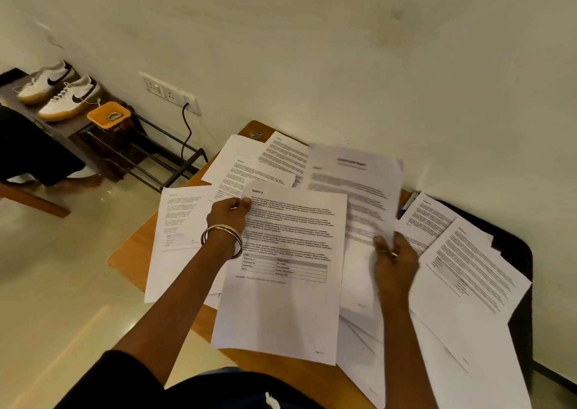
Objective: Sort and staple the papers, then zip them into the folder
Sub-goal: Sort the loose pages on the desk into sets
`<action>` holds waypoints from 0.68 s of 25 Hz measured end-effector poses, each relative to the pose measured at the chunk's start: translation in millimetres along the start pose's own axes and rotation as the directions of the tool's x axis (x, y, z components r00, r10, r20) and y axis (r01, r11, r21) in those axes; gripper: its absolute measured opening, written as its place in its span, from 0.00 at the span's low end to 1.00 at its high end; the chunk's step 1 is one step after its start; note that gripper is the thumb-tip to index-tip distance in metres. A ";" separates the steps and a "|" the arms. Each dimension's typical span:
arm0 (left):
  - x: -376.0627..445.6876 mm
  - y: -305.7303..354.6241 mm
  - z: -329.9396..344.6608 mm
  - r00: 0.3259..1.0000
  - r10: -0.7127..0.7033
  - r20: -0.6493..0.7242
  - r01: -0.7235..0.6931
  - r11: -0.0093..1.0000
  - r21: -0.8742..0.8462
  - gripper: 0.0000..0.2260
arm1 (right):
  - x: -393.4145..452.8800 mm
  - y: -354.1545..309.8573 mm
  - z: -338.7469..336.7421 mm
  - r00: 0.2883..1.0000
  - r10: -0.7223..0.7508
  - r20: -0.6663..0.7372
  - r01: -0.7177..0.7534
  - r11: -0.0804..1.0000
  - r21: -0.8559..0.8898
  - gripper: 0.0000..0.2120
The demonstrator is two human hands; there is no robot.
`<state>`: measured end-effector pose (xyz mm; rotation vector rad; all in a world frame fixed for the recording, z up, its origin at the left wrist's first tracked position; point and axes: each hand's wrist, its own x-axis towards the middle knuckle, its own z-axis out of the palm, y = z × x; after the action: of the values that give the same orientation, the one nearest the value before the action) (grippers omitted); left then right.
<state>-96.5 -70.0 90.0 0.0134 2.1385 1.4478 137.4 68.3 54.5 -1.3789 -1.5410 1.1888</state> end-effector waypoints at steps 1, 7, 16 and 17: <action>1.3 -3.4 -0.6 0.999 0.021 -0.032 -0.020 0.999 0.034 0.07 | 6.2 -8.4 -13.7 0.985 -0.106 -0.139 0.101 0.994 -0.041 0.10; -3.6 -8.8 -0.4 0.946 0.276 -0.171 -0.254 0.957 0.144 0.24 | 16.6 -37.6 -34.2 0.851 -0.156 -0.502 0.270 0.949 0.163 0.09; -7.8 8.5 5.5 0.935 0.327 0.139 -0.343 0.932 0.119 0.18 | -2.7 -8.2 9.5 0.992 0.084 0.099 -0.100 0.979 0.176 0.04; -7.9 10.0 4.6 0.949 0.274 0.154 -0.280 0.960 0.018 0.15 | -5.5 -3.8 12.2 0.981 0.098 0.165 -0.121 0.983 0.137 0.07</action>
<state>-90.6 -64.3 100.8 0.4404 2.1025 1.5051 125.6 60.9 54.8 -1.3125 -1.4664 1.4802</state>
